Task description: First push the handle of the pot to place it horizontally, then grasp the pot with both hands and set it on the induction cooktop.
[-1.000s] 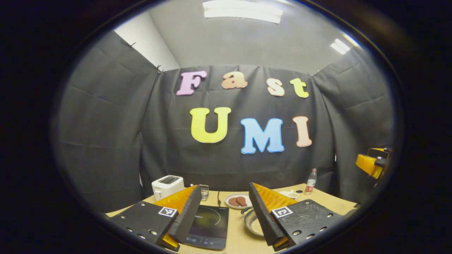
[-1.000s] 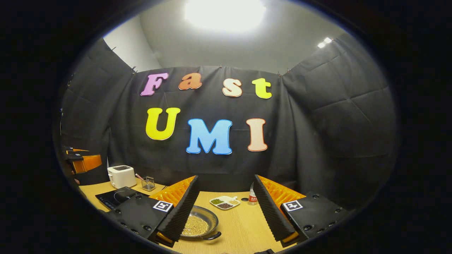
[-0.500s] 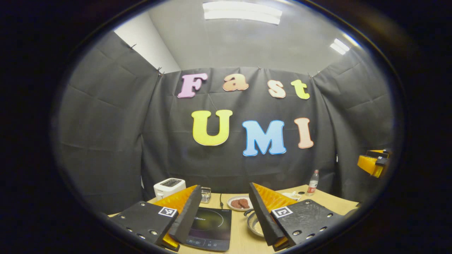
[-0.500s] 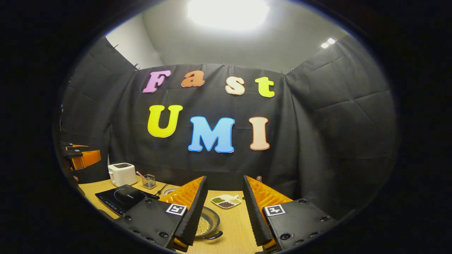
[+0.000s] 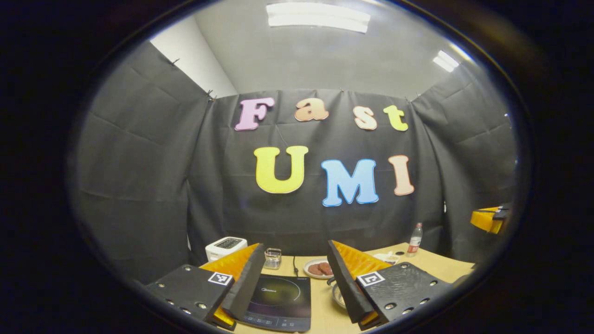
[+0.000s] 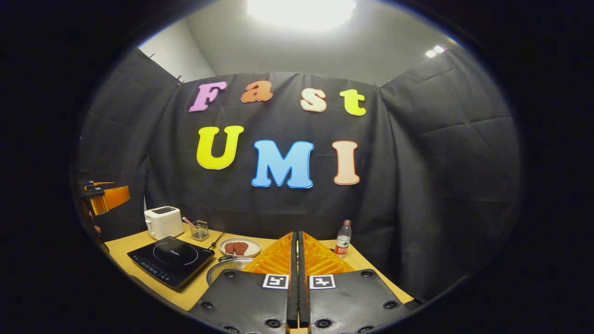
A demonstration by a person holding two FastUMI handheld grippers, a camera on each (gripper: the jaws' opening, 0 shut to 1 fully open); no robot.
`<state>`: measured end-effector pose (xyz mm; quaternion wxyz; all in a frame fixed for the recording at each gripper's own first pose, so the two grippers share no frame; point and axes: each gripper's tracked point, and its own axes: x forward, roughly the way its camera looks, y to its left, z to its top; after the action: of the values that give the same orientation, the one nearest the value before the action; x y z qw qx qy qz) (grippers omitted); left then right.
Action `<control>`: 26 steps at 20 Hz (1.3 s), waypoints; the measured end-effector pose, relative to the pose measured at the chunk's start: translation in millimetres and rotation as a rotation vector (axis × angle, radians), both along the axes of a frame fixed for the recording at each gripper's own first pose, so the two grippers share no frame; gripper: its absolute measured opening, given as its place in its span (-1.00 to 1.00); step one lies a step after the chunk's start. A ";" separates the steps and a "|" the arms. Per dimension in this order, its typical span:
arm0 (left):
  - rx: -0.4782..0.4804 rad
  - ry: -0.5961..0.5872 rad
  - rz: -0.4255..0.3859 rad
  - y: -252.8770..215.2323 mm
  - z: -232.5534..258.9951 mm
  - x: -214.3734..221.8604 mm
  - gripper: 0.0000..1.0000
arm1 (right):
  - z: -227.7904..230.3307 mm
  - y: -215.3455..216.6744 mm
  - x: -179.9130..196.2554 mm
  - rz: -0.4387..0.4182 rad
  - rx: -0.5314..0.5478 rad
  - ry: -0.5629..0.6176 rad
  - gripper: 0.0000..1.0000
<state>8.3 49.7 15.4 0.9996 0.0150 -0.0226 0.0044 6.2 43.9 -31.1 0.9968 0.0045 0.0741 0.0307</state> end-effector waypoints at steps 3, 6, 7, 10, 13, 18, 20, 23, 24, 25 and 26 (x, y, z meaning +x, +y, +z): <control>-0.001 -0.007 -0.005 6.8 0.2 2.5 0.58 | -13.8 11.8 3.6 0.025 -0.014 0.039 -0.96; -0.007 -0.022 -0.015 12.8 1.6 0.8 0.58 | -34.1 25.6 3.8 0.066 -0.016 0.094 -1.00; -0.008 -0.031 -0.014 15.5 2.6 0.6 0.58 | -43.5 29.4 3.1 0.081 -0.024 0.120 -0.96; -0.018 -0.025 0.010 26.6 -2.7 -0.6 0.58 | -72.2 45.1 -1.4 0.158 -0.021 0.217 -0.96; -0.023 -0.009 0.027 27.4 -7.2 2.8 0.63 | -103.7 51.9 -3.9 0.243 -0.059 0.308 -0.96; -0.020 0.013 0.065 17.7 -17.9 17.3 0.63 | -159.5 63.1 -14.1 0.403 -0.107 0.464 -0.96; -0.013 0.026 0.069 7.6 -21.7 23.5 0.63 | -180.2 65.5 -19.6 0.456 -0.135 0.517 -0.89; 0.003 0.026 0.079 -5.9 -19.2 29.0 0.58 | -204.3 66.7 -24.7 0.514 -0.138 0.582 -0.96; 0.006 0.026 0.081 -9.7 -19.7 30.1 0.58 | -210.9 67.2 -25.4 0.527 -0.132 0.600 -0.96; 0.010 0.028 0.084 -12.7 -19.1 30.4 0.58 | -217.1 67.4 -25.7 0.539 -0.128 0.617 -0.96; 0.016 0.032 0.088 -15.6 -22.2 30.5 0.58 | -224.3 67.5 -26.0 0.549 -0.128 0.637 -0.96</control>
<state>38.8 34.2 -6.8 0.9986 0.0239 -0.0058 0.0478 -19.8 111.4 -255.4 0.8773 -0.0678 0.3784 0.2873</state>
